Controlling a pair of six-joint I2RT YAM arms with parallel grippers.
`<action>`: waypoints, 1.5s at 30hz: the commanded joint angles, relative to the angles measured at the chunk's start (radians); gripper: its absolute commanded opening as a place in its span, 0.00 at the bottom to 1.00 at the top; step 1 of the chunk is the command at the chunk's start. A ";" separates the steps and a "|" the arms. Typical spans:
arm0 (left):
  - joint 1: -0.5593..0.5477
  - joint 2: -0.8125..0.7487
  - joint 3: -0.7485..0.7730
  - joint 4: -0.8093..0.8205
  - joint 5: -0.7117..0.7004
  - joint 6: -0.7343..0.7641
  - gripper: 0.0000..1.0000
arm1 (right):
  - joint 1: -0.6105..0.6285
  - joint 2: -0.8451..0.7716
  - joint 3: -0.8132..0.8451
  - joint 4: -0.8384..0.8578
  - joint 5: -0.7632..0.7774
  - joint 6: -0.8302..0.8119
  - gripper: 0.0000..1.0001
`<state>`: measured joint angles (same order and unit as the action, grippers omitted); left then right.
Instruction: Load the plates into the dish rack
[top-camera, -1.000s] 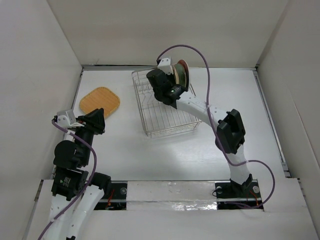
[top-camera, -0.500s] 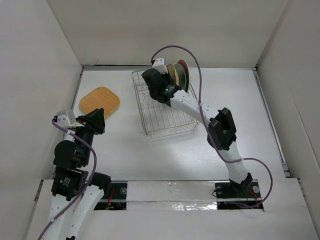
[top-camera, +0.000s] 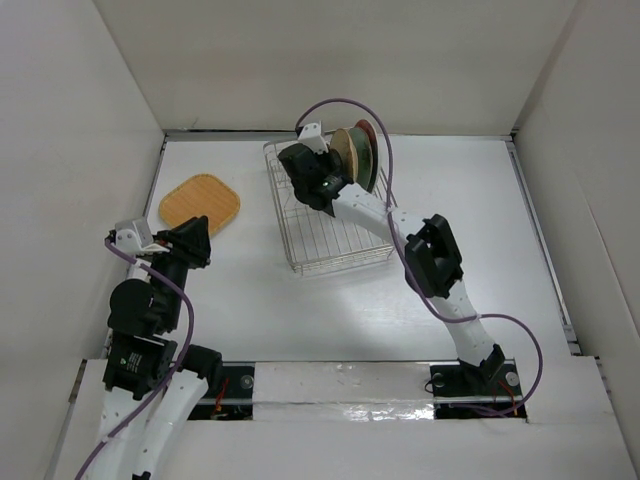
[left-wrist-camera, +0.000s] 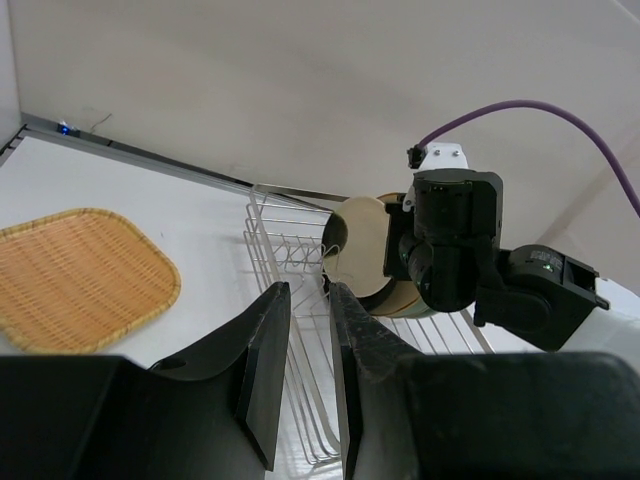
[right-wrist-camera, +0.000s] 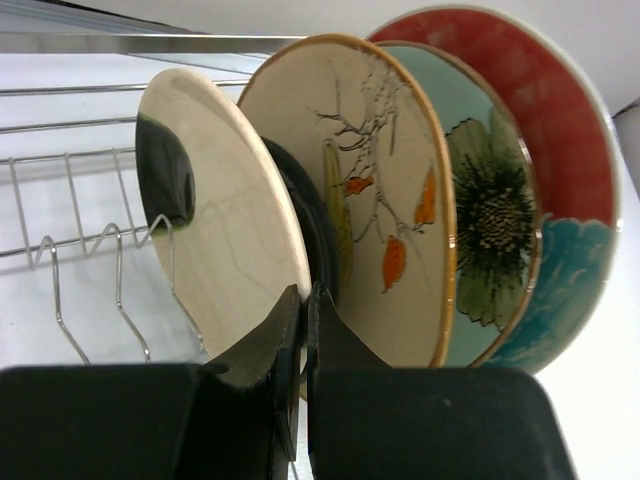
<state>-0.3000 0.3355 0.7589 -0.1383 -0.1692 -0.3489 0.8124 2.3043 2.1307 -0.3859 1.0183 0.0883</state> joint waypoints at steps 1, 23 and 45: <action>-0.004 0.022 -0.007 0.048 -0.007 0.010 0.20 | 0.014 0.024 0.008 -0.004 -0.040 0.019 0.00; 0.019 0.312 0.068 0.069 0.031 -0.076 0.32 | 0.025 -0.370 -0.338 0.163 -0.294 0.086 0.40; 0.703 0.911 -0.004 0.287 0.398 -0.389 0.37 | 0.251 -1.218 -1.258 0.463 -0.528 0.257 0.05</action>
<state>0.3553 1.2297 0.7494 0.0635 0.1768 -0.7017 1.0531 1.1648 0.8871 0.0231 0.4747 0.3531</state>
